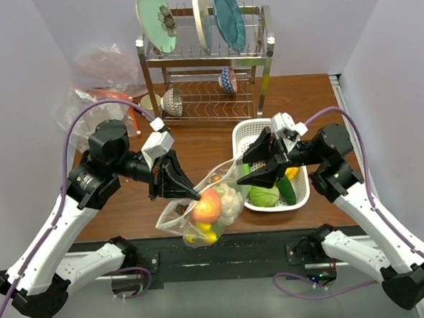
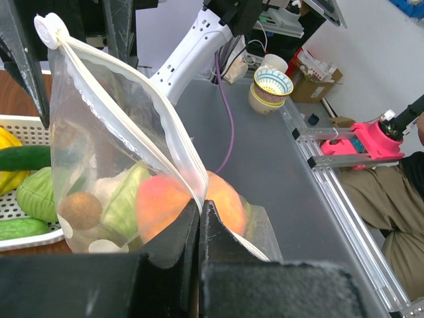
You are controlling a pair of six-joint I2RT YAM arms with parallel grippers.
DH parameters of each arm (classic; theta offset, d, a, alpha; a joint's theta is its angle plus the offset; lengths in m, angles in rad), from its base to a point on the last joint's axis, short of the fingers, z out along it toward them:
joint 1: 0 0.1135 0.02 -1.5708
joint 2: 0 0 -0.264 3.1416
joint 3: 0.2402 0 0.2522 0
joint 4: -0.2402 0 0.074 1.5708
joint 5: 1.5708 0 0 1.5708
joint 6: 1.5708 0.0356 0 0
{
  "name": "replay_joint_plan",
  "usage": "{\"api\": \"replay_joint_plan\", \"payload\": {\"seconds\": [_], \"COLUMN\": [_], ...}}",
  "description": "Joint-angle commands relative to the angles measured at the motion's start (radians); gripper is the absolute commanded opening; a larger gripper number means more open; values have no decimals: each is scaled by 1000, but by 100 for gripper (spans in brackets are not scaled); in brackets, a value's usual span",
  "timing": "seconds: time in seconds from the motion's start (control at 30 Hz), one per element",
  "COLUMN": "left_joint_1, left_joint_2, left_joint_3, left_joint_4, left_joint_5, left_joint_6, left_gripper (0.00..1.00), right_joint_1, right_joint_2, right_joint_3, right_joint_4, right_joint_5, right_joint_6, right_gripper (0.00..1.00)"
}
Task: Place the food in the zip-top bag and seal the zipper
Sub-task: Zip the zipper food storage bag.
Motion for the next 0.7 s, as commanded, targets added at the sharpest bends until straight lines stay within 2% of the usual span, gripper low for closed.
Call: {"api": "replay_joint_plan", "payload": {"seconds": [0.0,0.33,0.43,0.53,0.6,0.67], "left_joint_1": [7,7,7,8,7,7], "left_joint_2": [-4,14,23,26,36,58], "left_joint_3": [16,-13,-22,-32,-29,-22], "left_joint_4": [79,93,93,85,41,-17], "left_joint_5": [47,54,51,24,-53,-178], "left_joint_6": [-22,-26,-25,-7,32,55], "left_gripper": [0,0,0,0,0,0], "right_joint_1": [-4,-2,-2,-4,-4,-2], "right_joint_2": [12,41,55,65,79,96], "right_joint_3": [37,64,69,77,93,104], "right_joint_4": [91,109,119,96,0,-77], "right_joint_5": [-45,-7,4,36,82,166], "right_joint_6": [63,91,109,108,66,22], "right_gripper": [56,52,43,17,0,0]}}
